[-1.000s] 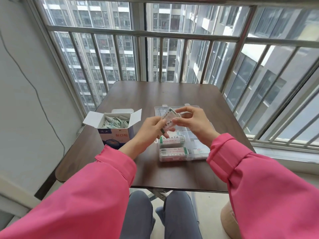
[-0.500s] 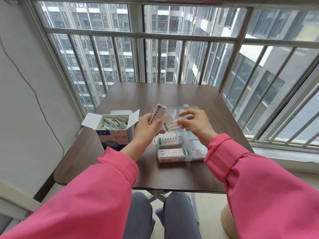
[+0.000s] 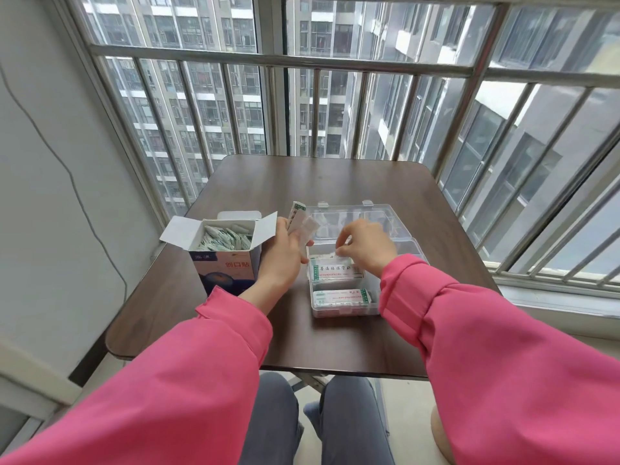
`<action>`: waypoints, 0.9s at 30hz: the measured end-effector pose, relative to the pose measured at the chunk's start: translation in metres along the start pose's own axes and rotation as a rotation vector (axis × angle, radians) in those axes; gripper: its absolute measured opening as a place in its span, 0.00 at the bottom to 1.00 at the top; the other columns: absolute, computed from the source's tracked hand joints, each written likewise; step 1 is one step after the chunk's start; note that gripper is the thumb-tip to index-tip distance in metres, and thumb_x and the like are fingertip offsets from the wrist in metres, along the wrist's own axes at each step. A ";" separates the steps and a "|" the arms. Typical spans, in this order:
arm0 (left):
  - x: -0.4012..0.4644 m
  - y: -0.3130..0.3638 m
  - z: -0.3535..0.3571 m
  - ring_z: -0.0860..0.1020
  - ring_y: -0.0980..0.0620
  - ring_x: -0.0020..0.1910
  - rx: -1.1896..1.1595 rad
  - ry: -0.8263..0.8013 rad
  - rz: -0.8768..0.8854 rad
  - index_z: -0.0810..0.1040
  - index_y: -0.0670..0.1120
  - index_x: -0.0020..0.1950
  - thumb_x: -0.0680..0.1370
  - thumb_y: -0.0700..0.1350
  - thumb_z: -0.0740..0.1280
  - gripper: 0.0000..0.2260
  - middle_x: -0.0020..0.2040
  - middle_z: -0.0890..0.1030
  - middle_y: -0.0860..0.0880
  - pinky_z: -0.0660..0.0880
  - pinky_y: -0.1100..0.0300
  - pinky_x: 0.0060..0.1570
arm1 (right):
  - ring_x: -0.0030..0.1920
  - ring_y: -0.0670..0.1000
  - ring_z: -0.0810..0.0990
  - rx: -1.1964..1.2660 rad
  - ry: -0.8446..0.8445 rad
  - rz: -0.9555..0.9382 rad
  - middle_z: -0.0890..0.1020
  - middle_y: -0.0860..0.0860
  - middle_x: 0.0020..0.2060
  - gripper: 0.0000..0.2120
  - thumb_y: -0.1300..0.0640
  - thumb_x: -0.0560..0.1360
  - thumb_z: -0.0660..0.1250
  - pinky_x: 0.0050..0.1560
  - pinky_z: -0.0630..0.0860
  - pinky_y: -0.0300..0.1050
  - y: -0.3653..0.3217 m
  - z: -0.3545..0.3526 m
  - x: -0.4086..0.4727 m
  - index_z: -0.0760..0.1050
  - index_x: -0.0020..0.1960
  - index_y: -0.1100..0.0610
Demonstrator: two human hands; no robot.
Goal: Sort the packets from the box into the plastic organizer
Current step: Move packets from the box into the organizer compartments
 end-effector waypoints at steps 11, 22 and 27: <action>-0.001 0.004 0.004 0.74 0.52 0.31 -0.002 -0.027 0.027 0.67 0.44 0.55 0.82 0.42 0.55 0.05 0.43 0.80 0.52 0.69 0.65 0.30 | 0.50 0.54 0.80 -0.147 -0.063 -0.064 0.83 0.54 0.48 0.12 0.51 0.77 0.64 0.46 0.71 0.43 -0.011 0.006 0.000 0.82 0.51 0.57; -0.005 0.007 0.003 0.74 0.52 0.29 -0.032 -0.039 0.032 0.69 0.44 0.54 0.81 0.43 0.56 0.05 0.40 0.80 0.53 0.70 0.60 0.36 | 0.49 0.53 0.79 -0.207 -0.277 -0.093 0.83 0.54 0.51 0.17 0.47 0.81 0.56 0.49 0.73 0.45 -0.013 0.015 -0.005 0.80 0.54 0.56; -0.010 0.011 0.002 0.74 0.56 0.27 0.003 -0.048 0.055 0.69 0.43 0.54 0.82 0.41 0.55 0.05 0.40 0.81 0.51 0.68 0.69 0.29 | 0.47 0.49 0.79 0.136 -0.104 -0.114 0.84 0.54 0.48 0.17 0.54 0.81 0.57 0.51 0.71 0.41 -0.010 -0.012 -0.010 0.82 0.49 0.61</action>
Point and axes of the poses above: each hand's wrist, its own x-axis towards the middle knuckle, its own z-axis out of the palm, y = z × x, the point moved 9 cm from there along x, towards the middle knuckle
